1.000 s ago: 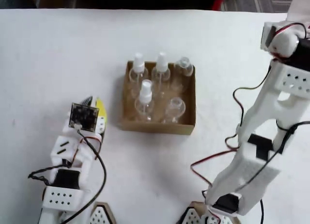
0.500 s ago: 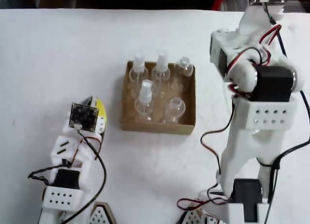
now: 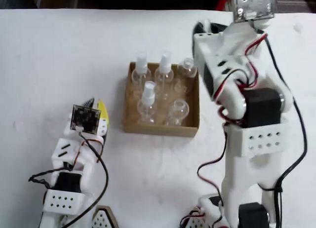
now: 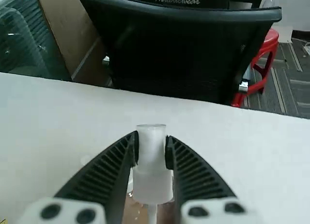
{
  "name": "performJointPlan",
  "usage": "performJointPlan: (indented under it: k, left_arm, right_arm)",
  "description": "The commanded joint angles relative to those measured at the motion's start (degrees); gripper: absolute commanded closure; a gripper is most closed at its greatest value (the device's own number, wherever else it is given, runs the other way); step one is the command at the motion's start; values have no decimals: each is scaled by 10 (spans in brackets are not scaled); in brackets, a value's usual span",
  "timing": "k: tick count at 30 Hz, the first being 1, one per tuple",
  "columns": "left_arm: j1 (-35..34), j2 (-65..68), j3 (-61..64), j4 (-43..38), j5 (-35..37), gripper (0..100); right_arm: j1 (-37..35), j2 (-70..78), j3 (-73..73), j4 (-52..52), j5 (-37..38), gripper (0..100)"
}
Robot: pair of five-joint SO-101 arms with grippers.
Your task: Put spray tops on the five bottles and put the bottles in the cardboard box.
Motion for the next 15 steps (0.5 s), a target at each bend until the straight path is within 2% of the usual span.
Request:
performJointPlan:
  k: [1, 6, 11, 15]
  left_arm:
    - [6, -6, -3, -10, -8, 940]
    - [6, -6, -3, -10, -8, 940]
    - [6, -6, -3, -10, -8, 940]
    - [6, -6, -3, -10, -9, 940]
  right_arm:
    - [-34, -51, 95, -132, -5, 983]
    - [-62, -122, 224, -297, -4, 983]
    - [-57, -168, 338, -497, -2, 983]
    - [-42, -176, 402, -575, -5, 983]
